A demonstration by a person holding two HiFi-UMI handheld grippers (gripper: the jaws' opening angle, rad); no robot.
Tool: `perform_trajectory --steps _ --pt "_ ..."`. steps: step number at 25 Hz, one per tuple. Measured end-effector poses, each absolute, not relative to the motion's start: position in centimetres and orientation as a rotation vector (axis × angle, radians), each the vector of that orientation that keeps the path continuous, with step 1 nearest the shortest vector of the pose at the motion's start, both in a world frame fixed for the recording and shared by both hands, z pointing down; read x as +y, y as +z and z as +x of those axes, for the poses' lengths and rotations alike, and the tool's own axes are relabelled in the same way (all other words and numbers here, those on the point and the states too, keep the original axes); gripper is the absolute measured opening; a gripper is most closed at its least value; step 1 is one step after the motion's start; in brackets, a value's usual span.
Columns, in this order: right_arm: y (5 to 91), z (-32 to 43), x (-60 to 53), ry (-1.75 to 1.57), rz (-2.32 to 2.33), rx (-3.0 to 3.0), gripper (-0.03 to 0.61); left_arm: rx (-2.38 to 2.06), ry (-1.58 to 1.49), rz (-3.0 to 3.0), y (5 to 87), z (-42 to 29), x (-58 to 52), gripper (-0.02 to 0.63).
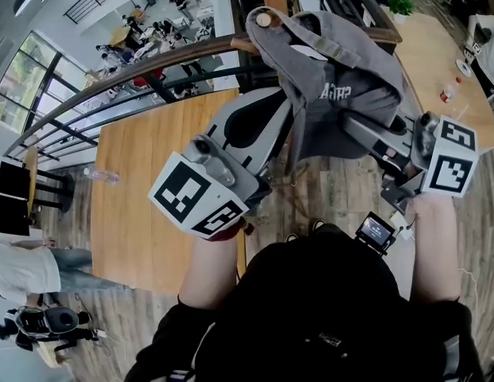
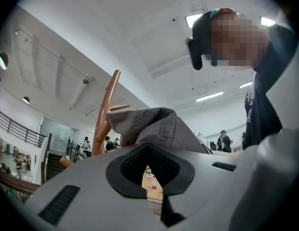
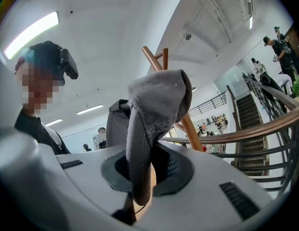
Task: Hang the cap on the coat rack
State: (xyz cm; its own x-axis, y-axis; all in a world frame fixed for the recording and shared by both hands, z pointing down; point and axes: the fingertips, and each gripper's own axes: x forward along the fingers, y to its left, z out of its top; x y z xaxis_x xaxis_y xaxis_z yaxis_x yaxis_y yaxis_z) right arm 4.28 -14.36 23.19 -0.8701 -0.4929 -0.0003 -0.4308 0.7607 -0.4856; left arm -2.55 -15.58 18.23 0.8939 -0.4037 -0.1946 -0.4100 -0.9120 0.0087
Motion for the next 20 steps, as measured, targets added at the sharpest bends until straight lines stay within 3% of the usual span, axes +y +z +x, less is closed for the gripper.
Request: perform_trajectory --steps 20 --pt "23.71 4.29 -14.89 -0.755 -0.748 2.86 0.041 0.735 0.257 -3.039 18.88 -2.58 -16.1 0.003"
